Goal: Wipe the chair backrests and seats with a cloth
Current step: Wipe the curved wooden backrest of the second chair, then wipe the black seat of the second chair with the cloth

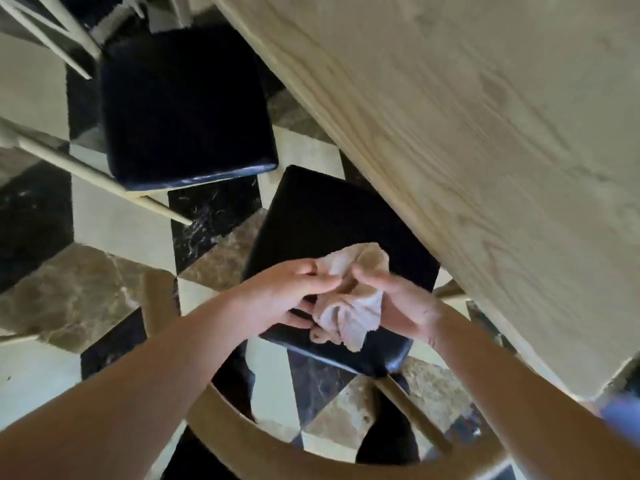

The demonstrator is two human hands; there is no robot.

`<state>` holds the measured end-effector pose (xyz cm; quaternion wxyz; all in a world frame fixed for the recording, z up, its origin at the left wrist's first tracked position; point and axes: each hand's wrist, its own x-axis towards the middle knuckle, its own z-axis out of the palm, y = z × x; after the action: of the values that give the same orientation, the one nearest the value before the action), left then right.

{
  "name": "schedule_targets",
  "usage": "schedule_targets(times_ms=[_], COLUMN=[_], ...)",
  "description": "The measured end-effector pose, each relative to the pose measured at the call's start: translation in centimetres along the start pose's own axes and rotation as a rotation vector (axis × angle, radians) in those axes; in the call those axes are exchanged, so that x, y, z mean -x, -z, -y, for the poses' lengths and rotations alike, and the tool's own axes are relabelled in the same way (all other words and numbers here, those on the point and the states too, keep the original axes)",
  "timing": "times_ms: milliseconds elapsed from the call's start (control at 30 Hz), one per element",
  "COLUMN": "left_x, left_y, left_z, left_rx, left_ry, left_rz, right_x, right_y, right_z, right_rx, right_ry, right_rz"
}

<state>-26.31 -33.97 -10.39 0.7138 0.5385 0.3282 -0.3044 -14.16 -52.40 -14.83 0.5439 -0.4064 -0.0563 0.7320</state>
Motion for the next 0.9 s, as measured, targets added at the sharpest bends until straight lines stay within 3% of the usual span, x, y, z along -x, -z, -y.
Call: schedule_targets(times_ms=[133,233,333,400,600,700,767,900], left_x=[-0.2,-1.1,-3.6,-6.3,-13.5,-16.7,-18.8,-20.3], left_y=[4.5,8.2,11.5,13.5,17.2,17.8,18.2,20.0], left_z=[-1.2,-2.0,-2.6,-3.4,-4.7,-4.0,-3.5,-3.2], left_rx=[-0.37,-0.389,-0.415,-0.496,-0.861,-0.788,-0.633,-0.286], left_ry=[-0.041,0.079,0.236,0.252,0.173,0.199,0.226,0.287], left_rz=[-0.235,-0.256,-0.153,-0.139,-0.185,-0.226,-0.245,-0.275], right_x=[-3.3,-5.3,-7.3,-8.9,-13.6,-17.8,-21.2,-27.6], right_y=[-2.7,-4.3,-4.1,-2.9,2.8,5.4,7.4,9.5], right_z=[-2.4,-3.3,-3.1,-2.6,4.0,6.9,7.8,6.3], right_rx=[0.155,0.357,0.097,-0.012,0.506,0.845,0.993,1.353], right_ry=[-0.132,-0.27,-0.268,-0.191,-0.123,0.102,0.127,0.029], right_rz=[-0.363,-0.421,-0.429,-0.564,-1.103,-1.232,-1.249,-1.034])
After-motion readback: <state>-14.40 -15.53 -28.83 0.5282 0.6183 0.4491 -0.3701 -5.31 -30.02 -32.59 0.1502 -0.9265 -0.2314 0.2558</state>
